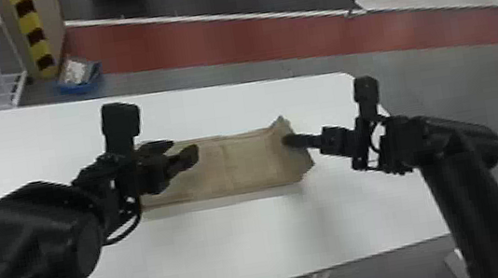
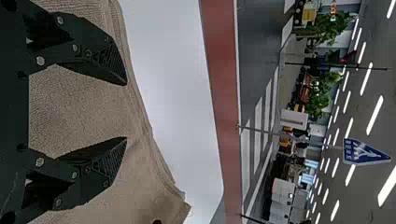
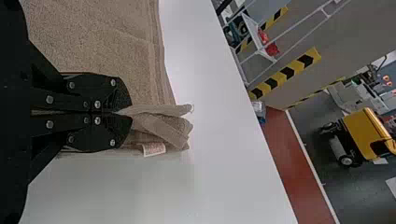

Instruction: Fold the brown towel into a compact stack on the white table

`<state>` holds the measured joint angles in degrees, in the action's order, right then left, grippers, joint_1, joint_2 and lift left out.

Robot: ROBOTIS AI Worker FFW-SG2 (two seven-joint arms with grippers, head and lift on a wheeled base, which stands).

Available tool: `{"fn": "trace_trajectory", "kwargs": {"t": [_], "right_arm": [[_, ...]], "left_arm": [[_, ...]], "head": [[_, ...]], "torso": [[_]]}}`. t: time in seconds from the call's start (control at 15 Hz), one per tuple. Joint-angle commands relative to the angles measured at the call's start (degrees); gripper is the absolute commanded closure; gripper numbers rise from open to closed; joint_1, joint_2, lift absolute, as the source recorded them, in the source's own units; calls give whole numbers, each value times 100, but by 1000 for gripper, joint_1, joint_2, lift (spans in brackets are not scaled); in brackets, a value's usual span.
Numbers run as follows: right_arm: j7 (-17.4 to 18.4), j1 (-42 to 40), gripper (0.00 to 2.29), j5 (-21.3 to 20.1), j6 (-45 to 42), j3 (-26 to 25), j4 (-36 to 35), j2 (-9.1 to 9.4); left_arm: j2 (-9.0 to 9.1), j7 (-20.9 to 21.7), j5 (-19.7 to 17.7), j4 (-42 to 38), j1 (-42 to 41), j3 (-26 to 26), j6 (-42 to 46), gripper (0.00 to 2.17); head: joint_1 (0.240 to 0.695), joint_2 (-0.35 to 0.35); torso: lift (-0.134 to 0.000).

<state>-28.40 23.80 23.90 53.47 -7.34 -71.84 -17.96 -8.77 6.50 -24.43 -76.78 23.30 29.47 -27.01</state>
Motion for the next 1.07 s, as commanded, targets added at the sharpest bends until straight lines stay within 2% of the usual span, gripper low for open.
{"fn": "trace_trajectory", "kwargs": {"t": [0.0, 0.4, 0.73, 1.0], "right_arm": [[1, -15, 1416, 89, 134, -22, -94, -49], [-7, 29, 1416, 370, 134, -57, -190, -85], [19, 2, 1416, 475, 274, -4, -419, -67], [116, -15, 1376, -8, 186, 84, -410, 12]], "left_arm": [[-2, 1, 26, 224, 104, 129, 32, 2142], [-11, -122, 597, 497, 78, 314, 50, 2142], [7, -149, 694, 638, 43, 358, 68, 2142], [-2, -175, 676, 620, 7, 358, 68, 2142]], "head": [[695, -254], [695, -247], [695, -230], [695, -226]], "torso": [[-120], [-120], [-120], [-120]]}}
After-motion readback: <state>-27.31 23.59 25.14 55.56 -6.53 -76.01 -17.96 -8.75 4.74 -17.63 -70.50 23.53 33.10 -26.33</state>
